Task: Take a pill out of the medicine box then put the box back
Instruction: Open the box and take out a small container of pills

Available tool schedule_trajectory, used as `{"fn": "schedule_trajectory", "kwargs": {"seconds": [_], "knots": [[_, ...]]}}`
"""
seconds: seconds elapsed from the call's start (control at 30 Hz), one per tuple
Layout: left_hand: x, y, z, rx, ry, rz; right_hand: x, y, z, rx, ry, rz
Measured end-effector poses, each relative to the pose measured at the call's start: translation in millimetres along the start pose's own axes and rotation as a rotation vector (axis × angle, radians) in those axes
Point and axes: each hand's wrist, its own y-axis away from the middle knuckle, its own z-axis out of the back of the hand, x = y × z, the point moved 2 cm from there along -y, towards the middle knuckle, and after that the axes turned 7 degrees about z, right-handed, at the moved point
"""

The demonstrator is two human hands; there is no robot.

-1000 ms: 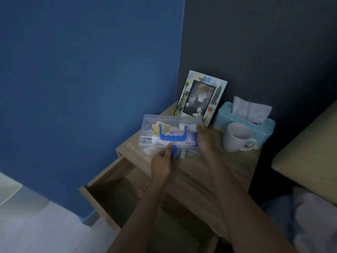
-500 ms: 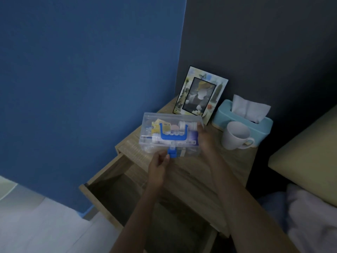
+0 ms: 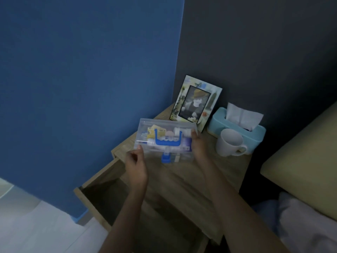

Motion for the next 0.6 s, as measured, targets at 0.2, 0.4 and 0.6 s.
{"fn": "schedule_trajectory", "kwargs": {"seconds": [0.2, 0.4, 0.6], "knots": [[-7, -12, -5, -0.205, -0.046, -0.121, -3, -2, 4, 0.016, -0.038, -0.019], [2, -14, -20, 0.036, 0.029, -0.076, -10, 32, 15, -0.058, -0.035, 0.119], [-1, -17, -17, 0.053, 0.094, -0.071, 0, 34, 17, -0.052, -0.207, 0.102]]}}
